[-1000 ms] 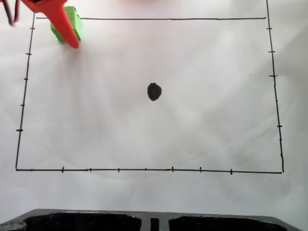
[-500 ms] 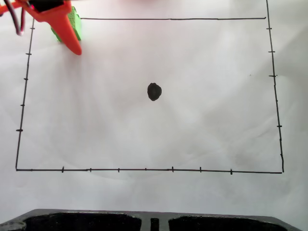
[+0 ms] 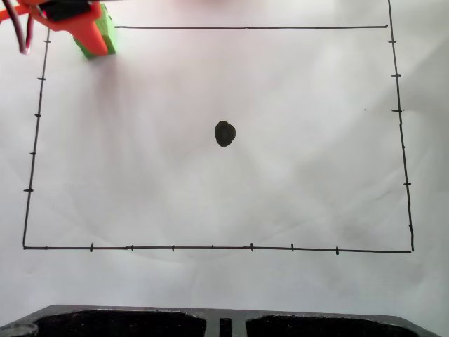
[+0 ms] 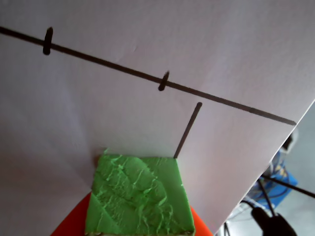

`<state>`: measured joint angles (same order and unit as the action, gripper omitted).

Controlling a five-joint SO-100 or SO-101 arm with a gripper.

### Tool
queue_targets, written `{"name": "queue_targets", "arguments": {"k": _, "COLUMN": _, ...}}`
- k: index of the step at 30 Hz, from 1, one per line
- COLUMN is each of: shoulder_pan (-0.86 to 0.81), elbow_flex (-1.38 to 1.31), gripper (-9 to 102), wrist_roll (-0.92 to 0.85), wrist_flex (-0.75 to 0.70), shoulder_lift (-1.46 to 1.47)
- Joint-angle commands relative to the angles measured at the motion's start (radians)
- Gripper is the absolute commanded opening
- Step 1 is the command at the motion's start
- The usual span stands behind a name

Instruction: Grasp the colored block, Place it on the black dot, and then return the arm to the default position.

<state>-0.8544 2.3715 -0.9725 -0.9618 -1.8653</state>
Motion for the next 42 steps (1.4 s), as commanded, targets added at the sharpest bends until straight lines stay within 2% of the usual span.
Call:
{"name": "queue_targets", "arguments": {"k": 1, "shoulder_pan": 0.003, "elbow_flex": -0.003, "gripper": 7, "wrist_roll": 0.018, "wrist_flex": 0.017, "shoulder_lift": -0.005}}
{"name": "queue_targets", "arguments": {"k": 9, "shoulder_pan": 0.052, "elbow_flex": -0.006, "gripper": 6, "wrist_roll": 0.158, "wrist_flex": 0.029, "shoulder_lift": -0.060}}
{"name": "queue_targets", "arguments": {"k": 16, "shoulder_pan": 0.167, "elbow_flex": -0.095, "gripper": 7, "wrist_roll": 0.417, "wrist_flex": -0.124, "shoulder_lift": -0.132}}
{"name": "queue_targets", "arguments": {"k": 23, "shoulder_pan": 0.387, "elbow_flex": -0.238, "gripper": 6, "wrist_roll": 0.747, "wrist_flex": -0.268, "shoulder_lift": -0.115}}
{"name": "queue_targets", "arguments": {"k": 32, "shoulder_pan": 0.664, "elbow_flex": -0.374, "gripper": 5, "wrist_roll": 1.029, "wrist_flex": -0.278, "shoulder_lift": 0.015}}
{"name": "queue_targets", "arguments": {"k": 42, "shoulder_pan": 0.861, "elbow_flex": -0.463, "gripper": 5, "wrist_roll": 1.155, "wrist_flex": -0.259, "shoulder_lift": 0.133}}
